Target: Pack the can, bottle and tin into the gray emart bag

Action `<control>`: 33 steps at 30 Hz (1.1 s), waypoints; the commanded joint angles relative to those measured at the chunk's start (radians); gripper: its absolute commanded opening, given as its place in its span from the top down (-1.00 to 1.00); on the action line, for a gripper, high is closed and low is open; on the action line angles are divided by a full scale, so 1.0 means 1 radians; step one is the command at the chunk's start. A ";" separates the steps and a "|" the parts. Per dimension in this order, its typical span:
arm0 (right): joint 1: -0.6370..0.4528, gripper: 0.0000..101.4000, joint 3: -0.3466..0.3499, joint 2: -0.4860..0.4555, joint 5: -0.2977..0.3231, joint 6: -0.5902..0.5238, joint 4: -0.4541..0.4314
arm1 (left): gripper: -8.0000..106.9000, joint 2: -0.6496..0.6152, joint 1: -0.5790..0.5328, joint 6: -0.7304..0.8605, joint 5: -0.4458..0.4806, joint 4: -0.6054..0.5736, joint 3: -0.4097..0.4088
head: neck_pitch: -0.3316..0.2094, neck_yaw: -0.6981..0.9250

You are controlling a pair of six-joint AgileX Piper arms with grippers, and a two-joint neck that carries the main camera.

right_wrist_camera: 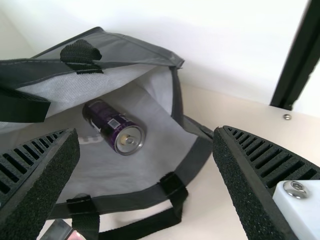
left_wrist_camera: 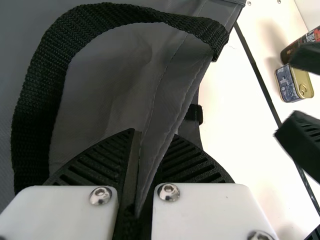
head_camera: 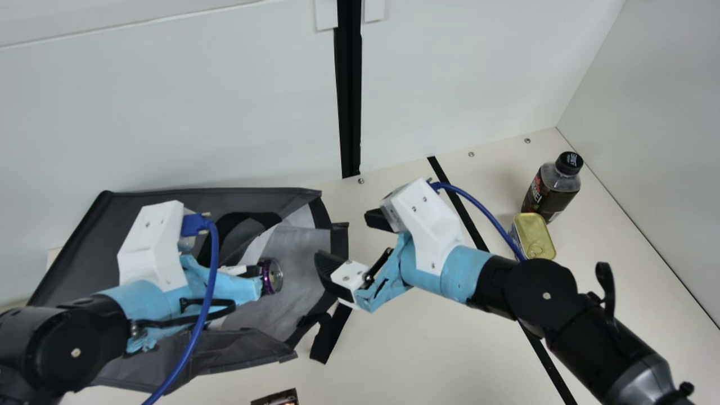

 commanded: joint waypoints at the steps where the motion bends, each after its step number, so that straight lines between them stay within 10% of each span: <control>1: -0.008 -0.79 -0.006 -0.011 0.003 0.023 -0.040 | 0.68 0.000 0.000 0.000 0.000 0.000 0.000 | -0.023 -0.002; 33: -0.208 -0.79 -0.067 -0.200 0.075 0.341 -0.488 | 0.68 0.000 0.000 0.000 0.000 0.000 0.000 | -0.023 -0.002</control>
